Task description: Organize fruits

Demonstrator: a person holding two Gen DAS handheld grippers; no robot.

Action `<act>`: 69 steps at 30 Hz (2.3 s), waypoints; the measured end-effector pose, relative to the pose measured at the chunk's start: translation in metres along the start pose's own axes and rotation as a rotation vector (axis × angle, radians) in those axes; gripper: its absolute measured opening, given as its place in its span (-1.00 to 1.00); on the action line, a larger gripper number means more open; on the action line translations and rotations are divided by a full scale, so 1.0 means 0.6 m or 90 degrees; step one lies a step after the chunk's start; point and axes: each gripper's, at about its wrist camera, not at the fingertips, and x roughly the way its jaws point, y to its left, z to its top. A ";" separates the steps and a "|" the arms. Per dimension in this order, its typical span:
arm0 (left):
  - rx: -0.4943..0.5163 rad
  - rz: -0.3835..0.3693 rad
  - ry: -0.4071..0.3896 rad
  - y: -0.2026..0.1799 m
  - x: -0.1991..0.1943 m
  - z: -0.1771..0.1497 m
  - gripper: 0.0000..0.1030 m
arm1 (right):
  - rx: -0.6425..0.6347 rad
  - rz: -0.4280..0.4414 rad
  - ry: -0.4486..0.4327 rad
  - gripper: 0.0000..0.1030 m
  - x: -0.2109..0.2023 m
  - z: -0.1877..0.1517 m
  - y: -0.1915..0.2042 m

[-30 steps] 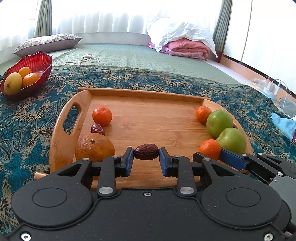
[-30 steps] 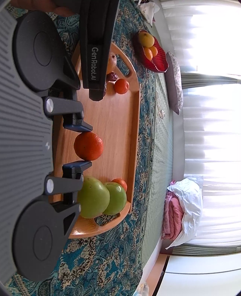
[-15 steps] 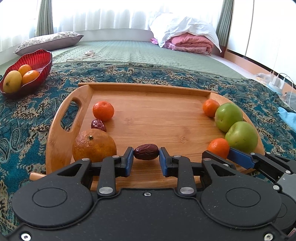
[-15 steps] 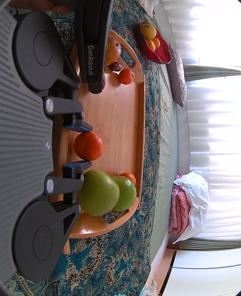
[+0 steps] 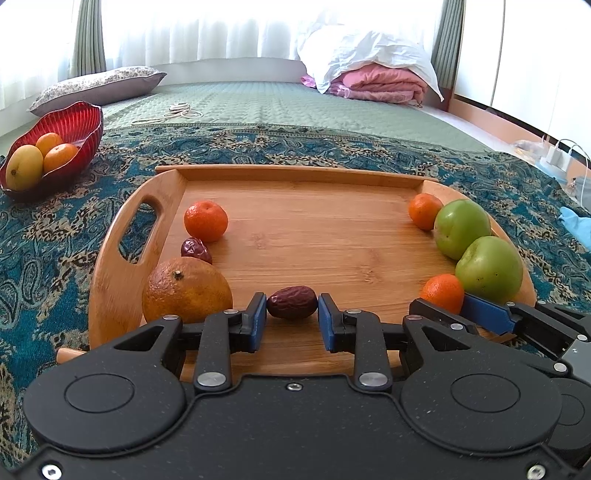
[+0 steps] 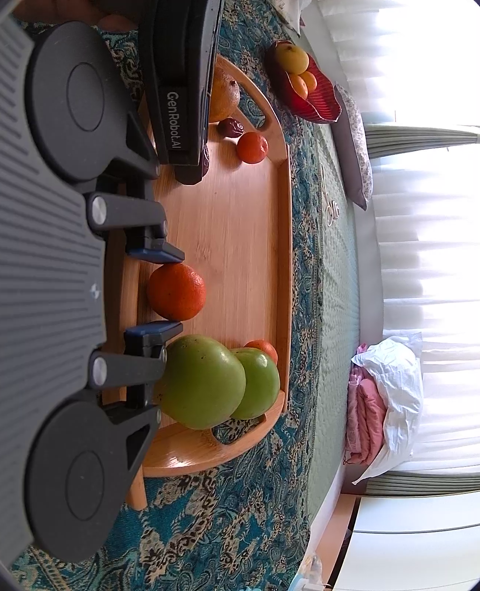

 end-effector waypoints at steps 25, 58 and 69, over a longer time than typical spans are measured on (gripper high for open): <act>-0.014 -0.014 -0.014 0.005 -0.044 0.005 0.15 | -0.005 -0.012 -0.037 -0.20 -0.040 0.008 0.000; 0.009 0.068 -0.025 0.020 -0.115 -0.058 0.87 | -0.005 -0.039 -0.049 0.72 -0.103 -0.034 -0.017; 0.003 0.084 0.001 0.028 -0.098 -0.080 0.87 | -0.008 -0.048 -0.017 0.75 -0.091 -0.055 -0.018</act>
